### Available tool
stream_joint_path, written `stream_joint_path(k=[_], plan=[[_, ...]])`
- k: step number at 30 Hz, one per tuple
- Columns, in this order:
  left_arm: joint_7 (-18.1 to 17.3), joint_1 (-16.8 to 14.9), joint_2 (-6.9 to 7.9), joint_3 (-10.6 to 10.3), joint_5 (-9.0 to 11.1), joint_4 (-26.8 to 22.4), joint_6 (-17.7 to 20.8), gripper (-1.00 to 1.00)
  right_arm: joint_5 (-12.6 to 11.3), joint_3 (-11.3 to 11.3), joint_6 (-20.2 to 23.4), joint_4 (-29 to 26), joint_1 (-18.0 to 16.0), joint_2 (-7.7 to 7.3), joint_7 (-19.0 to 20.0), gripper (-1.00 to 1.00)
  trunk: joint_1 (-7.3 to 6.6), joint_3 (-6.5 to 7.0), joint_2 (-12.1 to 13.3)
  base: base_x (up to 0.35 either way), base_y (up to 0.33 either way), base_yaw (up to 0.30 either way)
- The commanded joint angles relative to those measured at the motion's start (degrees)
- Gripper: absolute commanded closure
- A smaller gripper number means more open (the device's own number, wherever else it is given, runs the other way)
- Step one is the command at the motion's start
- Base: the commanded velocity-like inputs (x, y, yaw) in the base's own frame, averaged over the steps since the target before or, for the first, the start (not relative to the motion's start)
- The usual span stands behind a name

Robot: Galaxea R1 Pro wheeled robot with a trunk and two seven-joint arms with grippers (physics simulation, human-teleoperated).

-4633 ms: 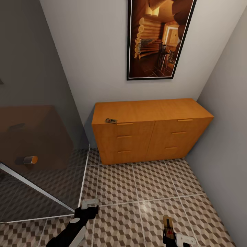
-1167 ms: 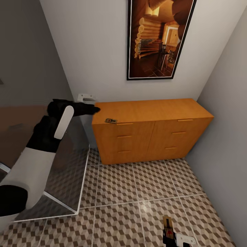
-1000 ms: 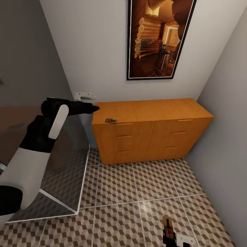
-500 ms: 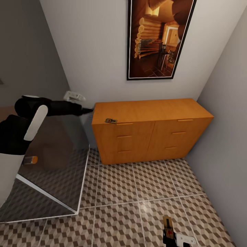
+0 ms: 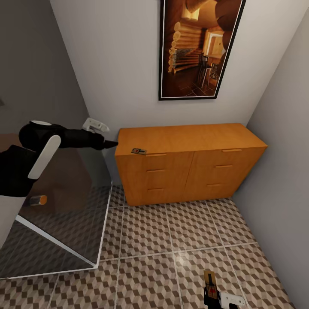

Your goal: Take the four mousetraps from the cabinet in the bathroom and place them on the bathroom floor. Make sure all four end up on the same floor surface, and ensure that at least two of them are either under or directly next to the same bathroom sink.

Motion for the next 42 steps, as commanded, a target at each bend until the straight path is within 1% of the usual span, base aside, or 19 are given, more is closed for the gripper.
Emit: stream_joint_path(k=[1, 4, 6, 8, 9, 12, 15, 20, 23, 24, 26, 27, 28, 32, 35, 38, 42], plan=[[-0.45, -0.07, 0.06, -0.16, -0.37, -0.04, 0.12, -1.0, -0.59, 0.5, -0.19, 0.04, -0.05, 0.02, -0.24, 1.0, 0.03, -0.1, -0.11, 0.0, 0.0, 0.0], [-1.09, -0.07, 0.09, -1.17, -0.37, -0.19, 0.1, -1.0, -0.59, 0.5, -0.18, 0.04, -0.05, 0.02, -0.24, 1.0, 0.03, -0.1, -0.11, 0.0, 0.0, 0.0], [-2.96, -0.07, 0.27, -2.77, -0.37, -0.84, 0.06, -1.0, -0.59, 0.5, -0.17, 0.05, -0.05, 0.02, -0.24, 1.0, 0.03, -0.1, -0.11, 0.0, 0.0, 0.0], [-3.79, -0.07, 0.73, -3.1, -0.37, -1.45, 0.05, -1.0, -0.59, 0.5, -0.18, 0.05, -0.05, 0.02, -0.24, 1.0, 0.03, -0.1, -0.11, 0.0, 0.0, 0.0], [-4.42, -0.07, 1.38, -3.28, -0.42, -2.36, 0.01, -1.0, -0.59, 0.5, -0.18, 0.04, -0.05, 0.02, -0.24, 1.0, 0.03, -0.1, -0.11, 0.0, 0.0, 0.0], [-4.83, -0.09, 2.15, -3.39, -0.39, -3.52, -0.02, -1.0, -0.59, 0.5, -0.19, 0.04, -0.05, 0.02, -0.24, 1.0, 0.03, -0.1, -0.11, 0.0, 0.0, 0.0], [-5.05, -0.09, 2.71, -3.64, -0.38, -4.26, -0.03, -1.0, -0.59, 0.48, -0.15, 0.04, -0.05, 0.02, -0.25, 1.0, 0.03, -0.1, -0.11, 0.0, 0.0, 0.0], [-5.11, -0.14, 2.94, -4.69, -0.37, -4.53, -0.04, -1.0, -0.59, 0.49, -0.19, 0.04, -0.05, 0.02, -0.29, 1.0, 0.03, -0.1, -0.11, 0.0, 0.0, 0.0], [-5.13, -0.15, 2.99, -6.27, -0.37, -4.58, -0.04, -1.0, -0.59, 0.49, -0.15, 0.04, -0.05, 0.02, -0.26, 1.0, 0.03, -0.1, -0.11, 0.0, 0.0, 0.0], [-5.12, -0.16, 3.0, -7.41, -0.39, -4.65, -0.04, -1.0, -0.59, 0.48, -0.16, 0.04, -0.05, 0.02, -0.25, 1.0, 0.03, -0.1, -0.11, 0.0, 0.0, 0.0], [-5.15, -0.16, 3.01, -8.74, -0.39, -4.72, -0.04, -1.0, -0.59, 0.49, -0.15, 0.07, -0.05, 0.02, -0.25, 1.0, 0.03, -0.1, -0.11, 0.0, 0.0, 0.0], [-5.15, -0.16, 3.01, -10.13, -0.38, -4.86, -0.04, -1.0, -0.59, 0.48, -0.15, 0.06, -0.05, 0.02, -0.26, 1.0, 0.03, -0.1, -0.11, 0.0, 0.0, 0.0], [-5.15, -0.16, 3.02, -12.82, -0.38, -5.11, -0.04, -1.0, -0.59, 0.48, -0.16, 0.05, -0.05, 0.0, -0.25, 1.0, 0.03, -0.1, -0.11, 0.0, 0.0, 0.0], [-5.15, -0.16, 2.95, -14.05, -0.41, -5.21, -0.08, -1.0, -0.59, 0.48, -0.14, 0.08, -0.05, -0.05, -0.26, 1.0, 0.03, -0.1, -0.11, 0.021, 0.0, 0.0], [-5.14, -0.16, 2.89, -14.38, -0.39, -5.23, -0.11, -1.0, -0.59, 0.49, -0.13, 0.08, -0.05, -0.06, -0.27, 1.0, 0.03, -0.1, -0.11, 0.139, 0.0, 0.0], [-5.14, -0.16, 2.85, -14.64, -0.38, -5.23, -0.12, -1.0, -0.59, 0.48, -0.13, 0.09, -0.05, -0.07, -0.29, 1.0, 0.03, -0.1, -0.11, 0.258, 0.0, 0.0], [-5.14, -0.16, 2.85, -15.62, -0.37, -5.22, -0.13, -1.0, -0.59, 0.48, -0.15, 0.1, -0.05, -0.07, -0.25, 1.0, 0.03, -0.1, -0.11, 0.317, 0.0, 0.0]])
